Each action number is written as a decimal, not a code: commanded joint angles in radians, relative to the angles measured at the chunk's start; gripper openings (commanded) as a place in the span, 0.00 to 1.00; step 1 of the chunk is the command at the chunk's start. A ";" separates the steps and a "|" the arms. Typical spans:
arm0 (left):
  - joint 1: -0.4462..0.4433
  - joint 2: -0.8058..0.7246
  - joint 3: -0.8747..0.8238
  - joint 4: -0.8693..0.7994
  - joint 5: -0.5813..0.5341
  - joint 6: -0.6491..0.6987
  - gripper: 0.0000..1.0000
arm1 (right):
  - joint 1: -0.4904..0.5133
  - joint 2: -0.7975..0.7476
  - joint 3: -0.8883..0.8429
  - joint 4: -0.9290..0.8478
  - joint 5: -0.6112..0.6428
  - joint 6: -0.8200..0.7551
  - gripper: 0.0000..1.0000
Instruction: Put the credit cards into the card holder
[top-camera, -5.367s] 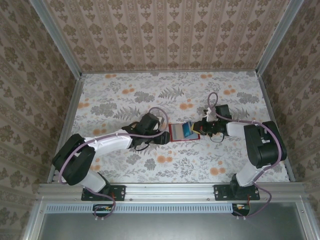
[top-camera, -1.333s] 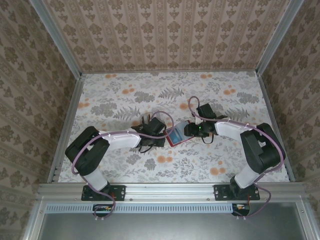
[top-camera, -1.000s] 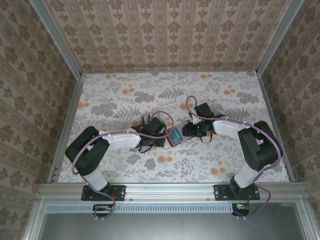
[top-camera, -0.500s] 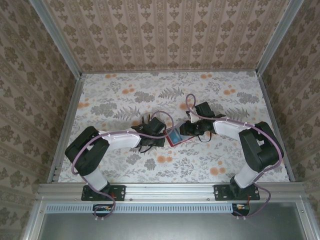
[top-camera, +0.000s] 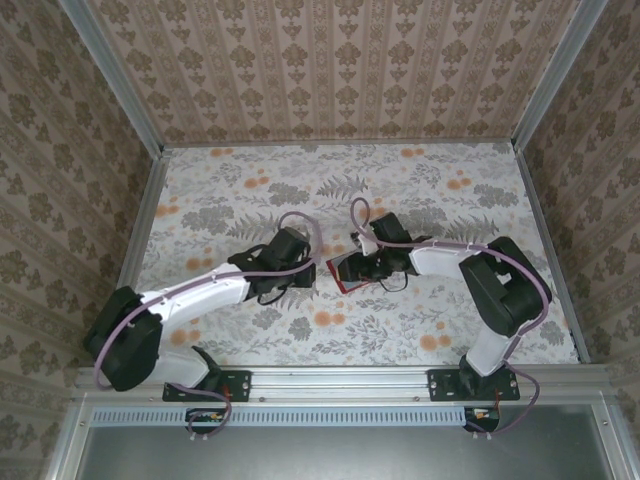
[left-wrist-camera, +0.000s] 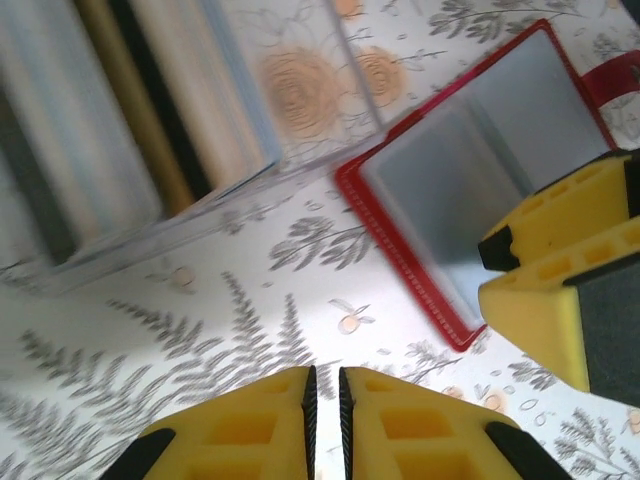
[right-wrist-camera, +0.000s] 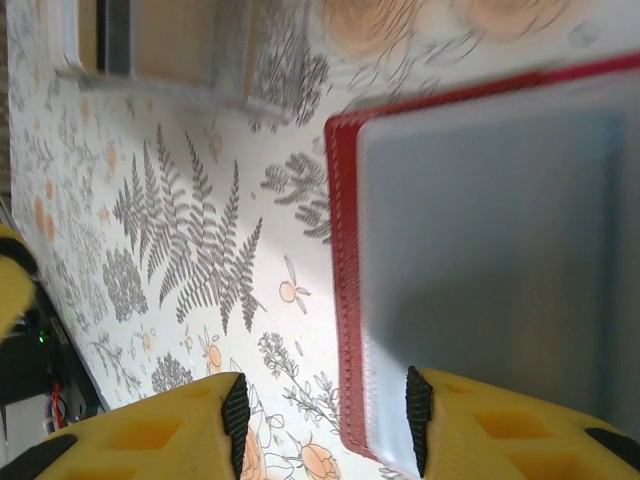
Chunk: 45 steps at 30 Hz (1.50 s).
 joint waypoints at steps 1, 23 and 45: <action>0.034 -0.082 -0.022 -0.090 -0.017 0.005 0.18 | 0.013 -0.018 -0.005 0.031 0.001 0.020 0.50; 0.435 -0.296 -0.127 -0.249 0.162 0.076 0.66 | 0.183 0.104 0.479 -0.219 0.397 0.003 0.56; 0.500 -0.333 -0.236 -0.188 0.212 0.089 0.71 | 0.252 0.339 0.708 -0.349 0.496 0.043 0.64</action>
